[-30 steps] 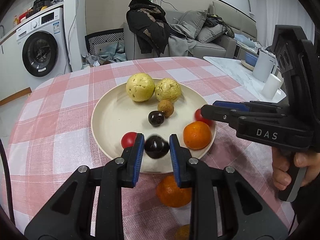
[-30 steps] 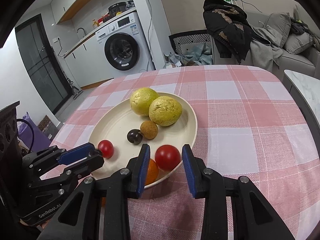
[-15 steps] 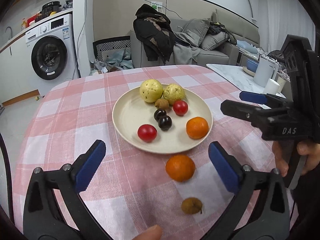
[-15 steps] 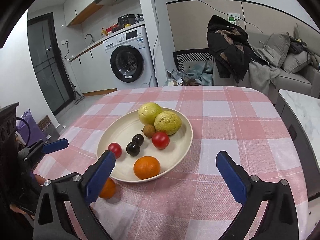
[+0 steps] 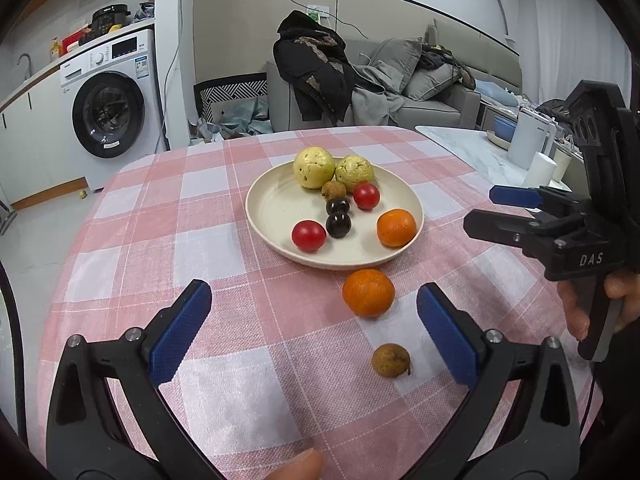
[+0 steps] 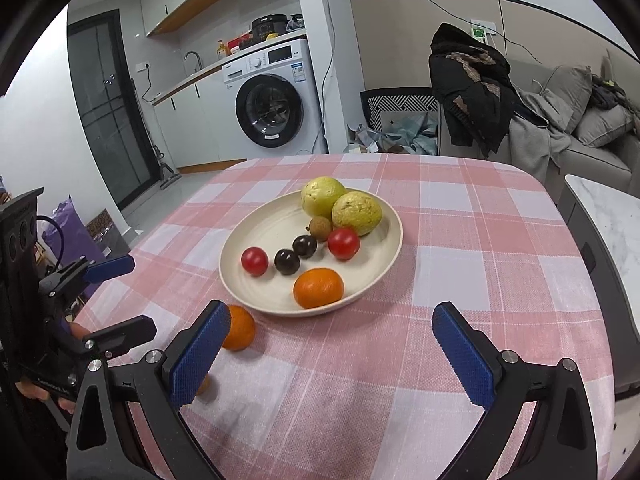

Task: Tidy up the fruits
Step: 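Withdraw both open tools from the plate, then grasp the small brown round fruit with the left tool and lift it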

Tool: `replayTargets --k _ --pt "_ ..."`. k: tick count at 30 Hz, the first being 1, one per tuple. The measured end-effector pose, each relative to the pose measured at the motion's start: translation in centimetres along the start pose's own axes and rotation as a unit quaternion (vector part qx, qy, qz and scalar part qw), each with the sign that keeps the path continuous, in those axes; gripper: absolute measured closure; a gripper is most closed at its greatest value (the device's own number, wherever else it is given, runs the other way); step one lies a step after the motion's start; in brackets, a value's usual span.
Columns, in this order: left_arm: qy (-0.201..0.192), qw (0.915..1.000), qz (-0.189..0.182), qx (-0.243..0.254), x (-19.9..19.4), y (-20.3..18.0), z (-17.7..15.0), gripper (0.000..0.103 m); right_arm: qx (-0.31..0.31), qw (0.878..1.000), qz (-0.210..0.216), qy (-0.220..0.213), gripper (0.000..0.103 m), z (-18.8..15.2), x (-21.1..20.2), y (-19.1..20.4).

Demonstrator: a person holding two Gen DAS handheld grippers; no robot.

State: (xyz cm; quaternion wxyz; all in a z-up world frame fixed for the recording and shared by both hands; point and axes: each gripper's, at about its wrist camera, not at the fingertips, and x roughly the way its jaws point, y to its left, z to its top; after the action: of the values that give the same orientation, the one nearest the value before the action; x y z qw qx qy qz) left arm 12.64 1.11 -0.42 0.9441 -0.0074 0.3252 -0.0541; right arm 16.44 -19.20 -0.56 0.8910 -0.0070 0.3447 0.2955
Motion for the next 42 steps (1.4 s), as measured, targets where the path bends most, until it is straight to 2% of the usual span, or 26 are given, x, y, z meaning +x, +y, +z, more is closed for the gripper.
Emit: replayTargets --k 19,27,37,38,42 --pt "0.006 0.9999 -0.003 0.016 -0.2 -2.3 -2.2 0.001 -0.058 0.998 0.031 0.014 0.0 -1.8 1.0 2.8" --pt "0.011 0.9996 -0.013 0.024 -0.2 -2.7 -2.4 0.001 -0.048 0.998 0.02 0.03 0.0 -2.1 1.8 2.0" --pt "0.047 0.9973 -0.027 0.049 1.0 -3.9 -3.0 0.001 -0.038 0.999 0.02 0.033 0.0 -2.1 2.0 1.5" --pt "0.052 0.997 -0.027 0.052 1.2 -4.1 -3.0 0.002 -0.038 0.999 0.02 0.033 0.0 -2.1 2.0 1.5" --pt "0.074 0.9944 -0.048 0.059 1.8 -4.5 -3.3 0.017 -0.039 0.998 0.02 0.033 0.0 -2.1 2.0 1.6"
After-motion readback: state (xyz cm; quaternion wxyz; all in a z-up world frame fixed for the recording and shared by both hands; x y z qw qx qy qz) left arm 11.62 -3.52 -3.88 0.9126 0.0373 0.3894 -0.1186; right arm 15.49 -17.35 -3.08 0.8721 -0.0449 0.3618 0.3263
